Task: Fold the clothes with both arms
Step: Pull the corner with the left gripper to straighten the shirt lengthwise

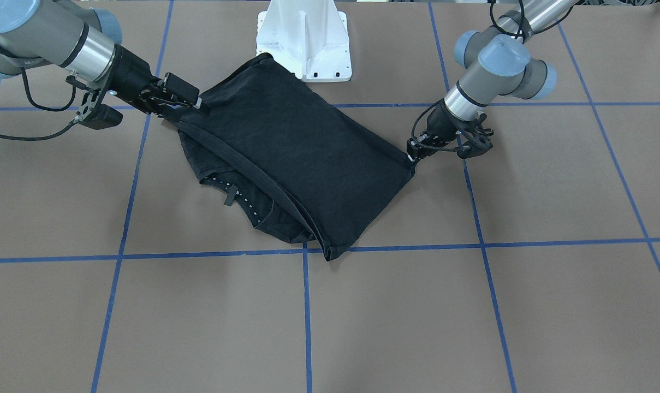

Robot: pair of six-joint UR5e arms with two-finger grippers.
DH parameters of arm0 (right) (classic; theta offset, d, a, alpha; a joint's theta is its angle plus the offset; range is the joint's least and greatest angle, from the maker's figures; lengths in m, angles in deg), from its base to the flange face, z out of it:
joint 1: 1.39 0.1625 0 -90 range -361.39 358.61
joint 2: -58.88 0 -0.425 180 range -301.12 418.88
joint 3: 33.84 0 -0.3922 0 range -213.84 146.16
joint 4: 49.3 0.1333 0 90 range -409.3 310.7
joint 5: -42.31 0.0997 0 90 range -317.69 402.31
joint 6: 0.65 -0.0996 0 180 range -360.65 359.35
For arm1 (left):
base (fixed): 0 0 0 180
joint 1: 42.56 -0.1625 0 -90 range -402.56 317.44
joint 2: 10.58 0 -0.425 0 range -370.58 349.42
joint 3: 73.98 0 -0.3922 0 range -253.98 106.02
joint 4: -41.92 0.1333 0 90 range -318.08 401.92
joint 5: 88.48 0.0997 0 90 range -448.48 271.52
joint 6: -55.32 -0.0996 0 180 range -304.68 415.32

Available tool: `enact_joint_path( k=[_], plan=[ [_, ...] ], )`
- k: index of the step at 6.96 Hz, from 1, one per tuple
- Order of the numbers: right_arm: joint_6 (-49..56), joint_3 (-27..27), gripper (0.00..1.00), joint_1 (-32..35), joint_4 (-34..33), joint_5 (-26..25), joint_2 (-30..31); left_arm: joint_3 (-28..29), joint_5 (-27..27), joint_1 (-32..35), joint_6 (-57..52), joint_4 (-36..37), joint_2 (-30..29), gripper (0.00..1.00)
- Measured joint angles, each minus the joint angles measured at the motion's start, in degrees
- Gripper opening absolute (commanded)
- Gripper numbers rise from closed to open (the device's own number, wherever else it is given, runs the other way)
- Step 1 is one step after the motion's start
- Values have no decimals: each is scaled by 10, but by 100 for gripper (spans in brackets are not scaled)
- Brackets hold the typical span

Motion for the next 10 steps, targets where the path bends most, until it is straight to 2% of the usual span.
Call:
enact_joint_path(
  k=[2,4,7,9,10],
  plan=[
    [0,0,100,1,3,-2,0,3,1,40,-25,35,-20,0],
    [0,1,100,1,4,-3,0,32,12,79,-58,77,-80,0],
    [0,2,100,2,5,-3,1,154,60,97,-66,85,-194,0],
    [0,3,100,3,5,-3,2,198,74,115,-66,72,-236,0],
    [1,4,100,6,5,0,2,235,89,121,-66,40,-260,0]
  ],
)
